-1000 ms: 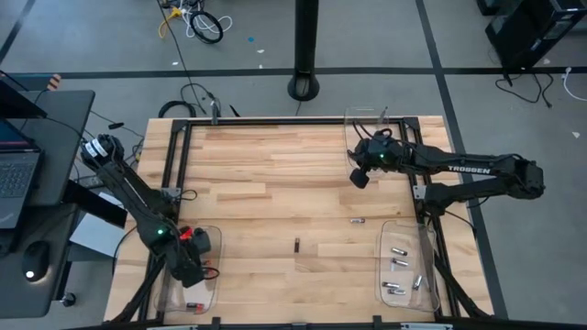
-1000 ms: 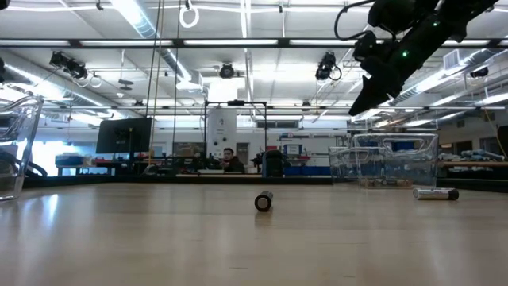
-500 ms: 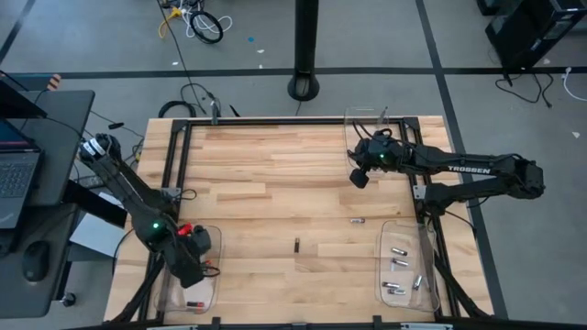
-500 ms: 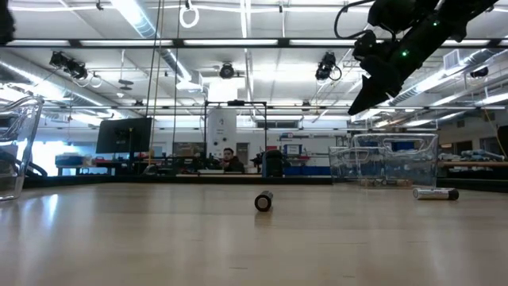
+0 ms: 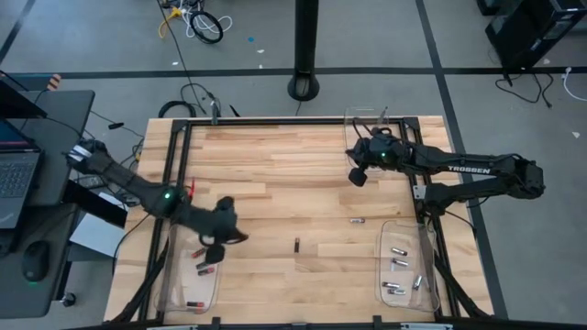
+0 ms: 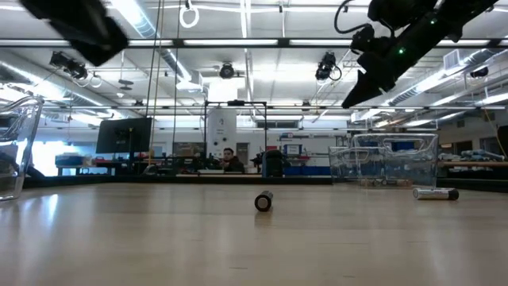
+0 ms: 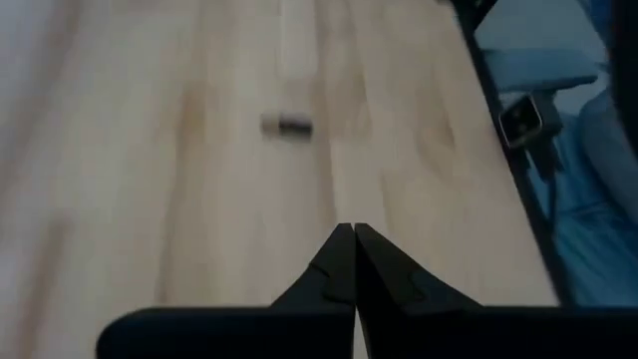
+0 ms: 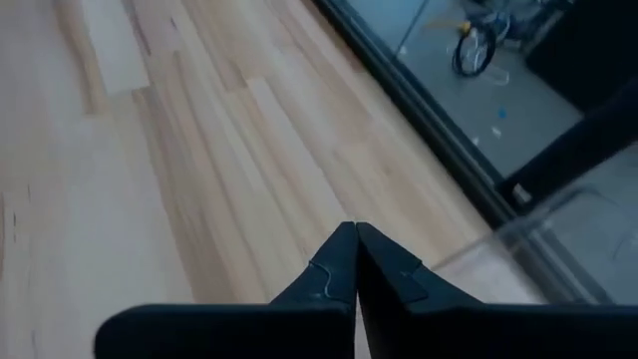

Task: Sort batteries
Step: Put the orange battery into the bottom left transparent bin, then put the white battery into the bottom right transparent bin

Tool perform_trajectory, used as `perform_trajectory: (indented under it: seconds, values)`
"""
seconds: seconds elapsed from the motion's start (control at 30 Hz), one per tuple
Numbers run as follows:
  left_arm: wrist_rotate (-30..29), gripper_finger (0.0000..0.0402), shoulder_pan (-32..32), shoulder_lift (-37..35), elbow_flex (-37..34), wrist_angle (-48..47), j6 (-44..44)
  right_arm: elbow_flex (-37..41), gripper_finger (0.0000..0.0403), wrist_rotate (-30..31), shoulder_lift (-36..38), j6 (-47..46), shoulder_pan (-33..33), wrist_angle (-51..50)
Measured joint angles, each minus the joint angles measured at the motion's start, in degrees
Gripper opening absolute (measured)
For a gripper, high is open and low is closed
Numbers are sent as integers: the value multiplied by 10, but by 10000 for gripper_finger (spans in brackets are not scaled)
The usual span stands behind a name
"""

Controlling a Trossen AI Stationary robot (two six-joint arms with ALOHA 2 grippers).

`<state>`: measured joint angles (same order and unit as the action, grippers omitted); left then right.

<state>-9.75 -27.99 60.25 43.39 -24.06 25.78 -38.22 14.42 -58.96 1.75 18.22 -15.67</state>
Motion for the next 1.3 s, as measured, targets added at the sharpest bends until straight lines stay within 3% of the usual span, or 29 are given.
perform_trajectory:
  seconds: [0.17, 0.4, 0.53, 0.7, 0.9, 1.07, 1.3]
  values:
    - [42, 4, 79, 0, -31, 114, -159, 0, 27, -40, 0, 15, 0, 13]
    - [147, 4, 192, 1, -84, 272, -277, 0, 50, -122, 0, 29, -4, 42]
    - [199, 4, 251, 1, -96, 314, -317, 0, 39, -108, -14, 25, -29, 51]
    - [214, 4, 310, 13, -100, 317, -350, -1, 17, -92, -66, 24, -70, 89]
    - [287, 4, 369, 33, -100, 362, -375, -43, 32, -91, -128, 5, -113, 82]
    - [292, 5, 394, 56, -100, 399, -379, -90, 59, -90, -161, -5, -142, 35]
    - [237, 9, 412, 80, -100, 438, -394, -140, 69, -91, -205, -33, -156, -66]
